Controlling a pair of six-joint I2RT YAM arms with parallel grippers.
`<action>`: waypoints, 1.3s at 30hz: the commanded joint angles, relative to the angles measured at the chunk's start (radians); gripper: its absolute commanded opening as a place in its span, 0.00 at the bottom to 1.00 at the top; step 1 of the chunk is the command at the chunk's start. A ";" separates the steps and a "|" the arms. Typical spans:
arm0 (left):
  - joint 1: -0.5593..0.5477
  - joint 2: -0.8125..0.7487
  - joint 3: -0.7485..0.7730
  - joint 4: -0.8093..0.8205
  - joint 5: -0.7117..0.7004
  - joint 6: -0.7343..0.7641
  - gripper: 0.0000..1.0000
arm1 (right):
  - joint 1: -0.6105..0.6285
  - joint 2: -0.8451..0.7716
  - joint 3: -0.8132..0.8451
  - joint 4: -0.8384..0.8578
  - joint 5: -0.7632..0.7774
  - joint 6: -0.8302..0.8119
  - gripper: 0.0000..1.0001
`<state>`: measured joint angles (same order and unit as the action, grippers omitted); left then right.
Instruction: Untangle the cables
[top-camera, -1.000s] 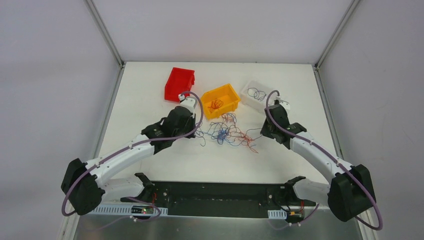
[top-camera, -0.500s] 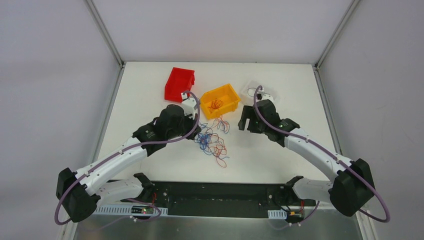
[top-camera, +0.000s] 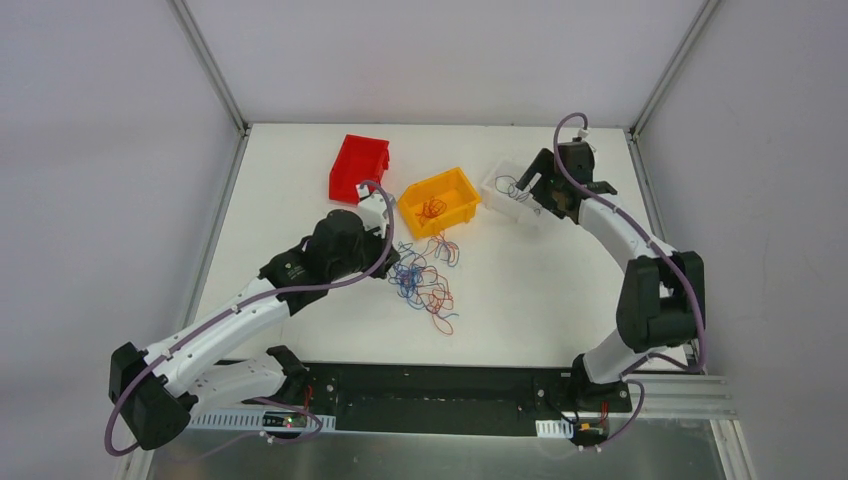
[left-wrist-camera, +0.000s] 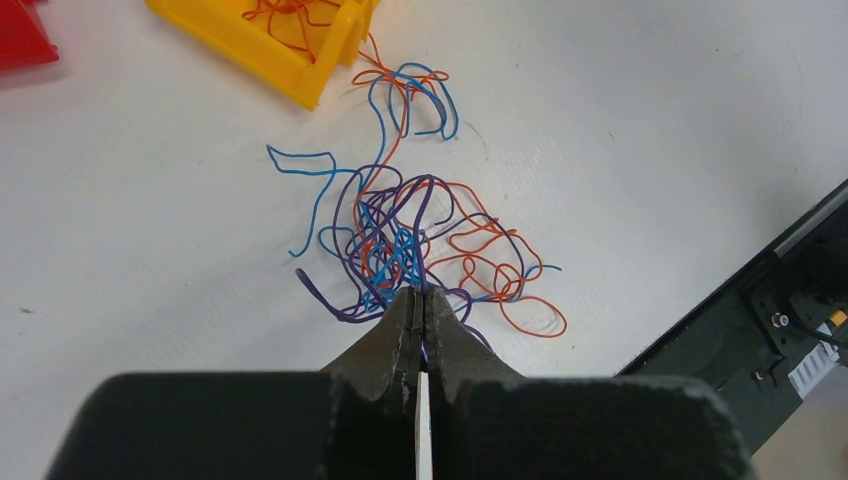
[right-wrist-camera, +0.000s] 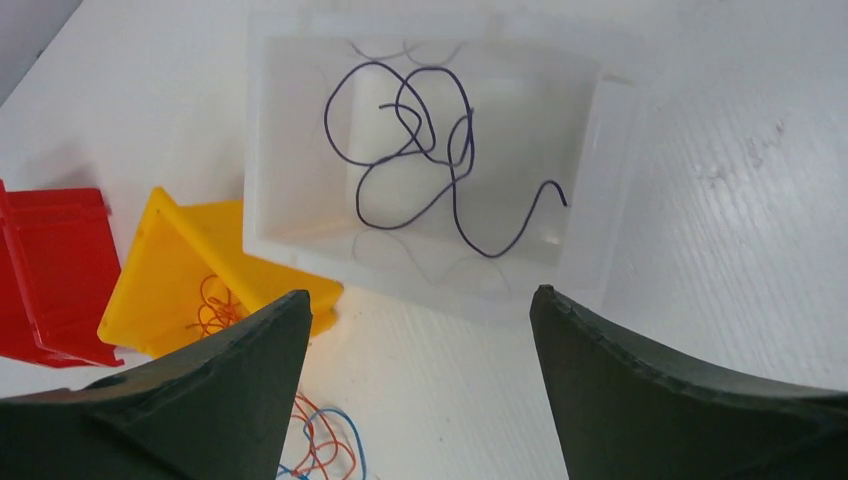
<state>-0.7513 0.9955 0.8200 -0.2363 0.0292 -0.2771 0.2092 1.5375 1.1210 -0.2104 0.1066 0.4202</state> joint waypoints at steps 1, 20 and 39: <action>0.003 -0.057 -0.008 -0.002 -0.045 -0.015 0.00 | -0.044 0.119 0.144 0.066 -0.096 0.031 0.84; 0.003 -0.093 -0.040 -0.017 -0.086 -0.028 0.00 | 0.033 0.244 0.040 0.219 -0.226 0.144 0.83; 0.003 -0.080 -0.034 -0.018 -0.079 -0.034 0.00 | 0.137 -0.023 0.001 0.103 -0.233 0.046 0.84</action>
<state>-0.7513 0.9226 0.7712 -0.2691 -0.0360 -0.2989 0.3466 1.6192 1.1057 -0.0341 -0.1184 0.5495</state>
